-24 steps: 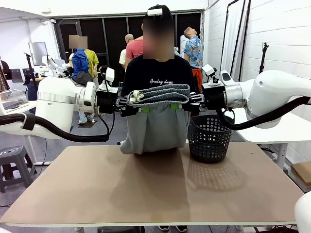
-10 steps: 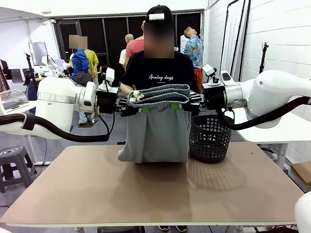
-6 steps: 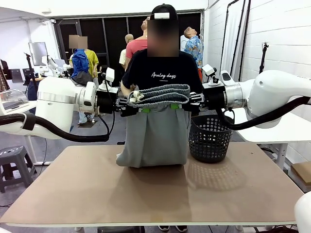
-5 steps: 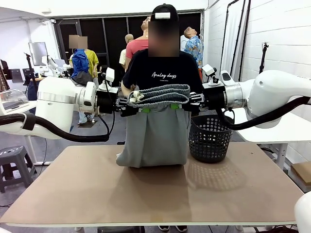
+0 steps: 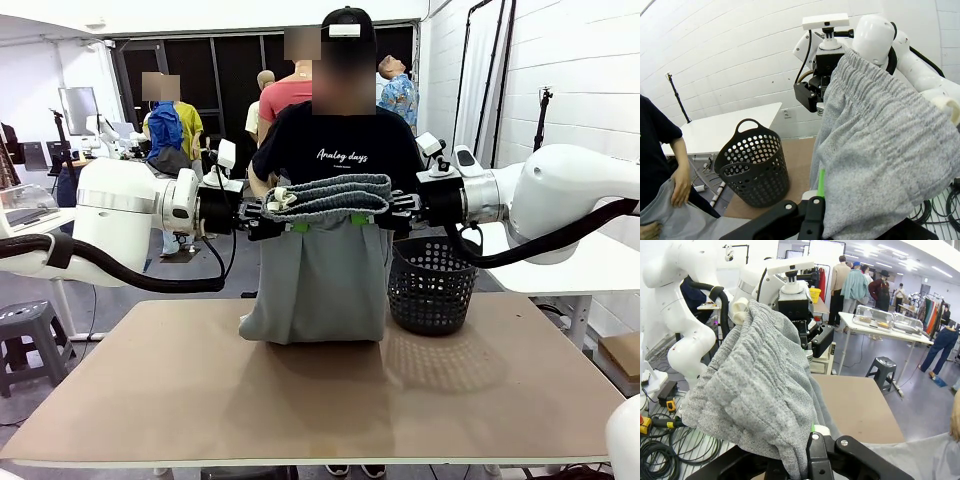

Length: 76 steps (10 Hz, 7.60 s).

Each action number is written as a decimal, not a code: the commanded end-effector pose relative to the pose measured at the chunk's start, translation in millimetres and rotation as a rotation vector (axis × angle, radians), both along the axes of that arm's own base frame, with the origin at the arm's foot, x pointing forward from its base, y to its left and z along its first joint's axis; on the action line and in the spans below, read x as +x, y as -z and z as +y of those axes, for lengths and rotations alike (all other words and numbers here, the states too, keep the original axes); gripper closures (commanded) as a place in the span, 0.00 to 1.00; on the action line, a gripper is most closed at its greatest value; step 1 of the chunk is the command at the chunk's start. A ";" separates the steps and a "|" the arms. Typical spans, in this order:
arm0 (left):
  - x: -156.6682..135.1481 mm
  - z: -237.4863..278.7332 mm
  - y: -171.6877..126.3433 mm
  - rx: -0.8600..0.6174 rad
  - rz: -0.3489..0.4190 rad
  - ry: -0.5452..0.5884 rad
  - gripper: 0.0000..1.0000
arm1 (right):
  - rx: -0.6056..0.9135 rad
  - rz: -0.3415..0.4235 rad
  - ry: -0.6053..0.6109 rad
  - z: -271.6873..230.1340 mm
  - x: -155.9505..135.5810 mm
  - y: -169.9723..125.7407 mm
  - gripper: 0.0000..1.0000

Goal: Fold the training pants.
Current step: Release the ends of the Training pants and then grab the overlapped ends.

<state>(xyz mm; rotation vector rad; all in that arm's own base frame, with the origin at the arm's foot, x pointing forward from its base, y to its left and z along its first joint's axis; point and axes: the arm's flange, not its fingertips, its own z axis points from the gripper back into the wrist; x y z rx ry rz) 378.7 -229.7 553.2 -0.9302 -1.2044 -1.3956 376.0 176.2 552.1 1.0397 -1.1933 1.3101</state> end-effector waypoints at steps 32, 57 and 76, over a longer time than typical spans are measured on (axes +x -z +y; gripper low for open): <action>-1.7 -0.7 -2.6 -0.006 -0.003 0.003 1.00 | -0.003 -0.004 -0.005 1.8 -2.8 -0.2 1.00; -1.7 -0.7 -2.6 -0.006 -0.003 0.003 1.00 | -0.003 -0.004 -0.005 1.8 -2.8 -0.2 1.00; -0.4 -1.9 -7.9 -0.023 0.024 0.022 0.00 | -0.029 0.051 0.006 1.8 2.8 -3.1 0.00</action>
